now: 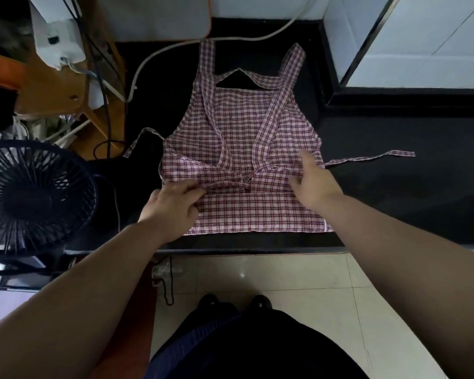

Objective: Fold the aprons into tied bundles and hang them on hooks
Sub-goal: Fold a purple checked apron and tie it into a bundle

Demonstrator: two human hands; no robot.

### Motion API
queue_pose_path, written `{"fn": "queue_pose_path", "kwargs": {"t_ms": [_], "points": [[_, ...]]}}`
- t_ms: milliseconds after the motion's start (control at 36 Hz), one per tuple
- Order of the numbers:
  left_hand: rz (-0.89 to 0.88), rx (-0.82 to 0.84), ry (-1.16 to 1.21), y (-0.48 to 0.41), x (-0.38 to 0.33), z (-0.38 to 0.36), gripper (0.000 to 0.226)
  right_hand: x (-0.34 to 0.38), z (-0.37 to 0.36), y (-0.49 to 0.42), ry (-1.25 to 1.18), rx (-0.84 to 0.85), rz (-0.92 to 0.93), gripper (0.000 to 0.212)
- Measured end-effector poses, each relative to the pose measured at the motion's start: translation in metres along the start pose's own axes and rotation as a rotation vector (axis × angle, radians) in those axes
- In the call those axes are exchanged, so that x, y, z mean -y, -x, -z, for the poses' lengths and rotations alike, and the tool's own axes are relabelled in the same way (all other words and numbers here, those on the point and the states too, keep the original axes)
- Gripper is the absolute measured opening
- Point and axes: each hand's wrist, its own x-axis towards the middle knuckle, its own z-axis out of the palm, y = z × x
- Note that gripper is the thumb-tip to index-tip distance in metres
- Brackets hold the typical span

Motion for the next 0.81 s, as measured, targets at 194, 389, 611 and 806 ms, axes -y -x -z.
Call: {"fn": "queue_pose_path", "kwargs": {"t_ms": [194, 389, 611, 806], "points": [[0.053, 0.041, -0.071, -0.002, -0.005, 0.003, 0.05, -0.005, -0.01, -0.004, 0.102, -0.07, 0.129, 0.021], [0.28, -0.139, -0.019, 0.001, 0.01, 0.005, 0.046, -0.04, -0.006, 0.011, 0.33, -0.103, -0.015, 0.033], [0.522, -0.079, 0.094, 0.006, 0.021, 0.003, 0.053, -0.052, -0.004, 0.008, 0.194, 0.05, -0.316, 0.057], [0.595, -0.025, 0.053, 0.007, 0.006, 0.014, 0.053, -0.049, -0.002, 0.027, 0.166, -0.112, -0.15, 0.061]]}}
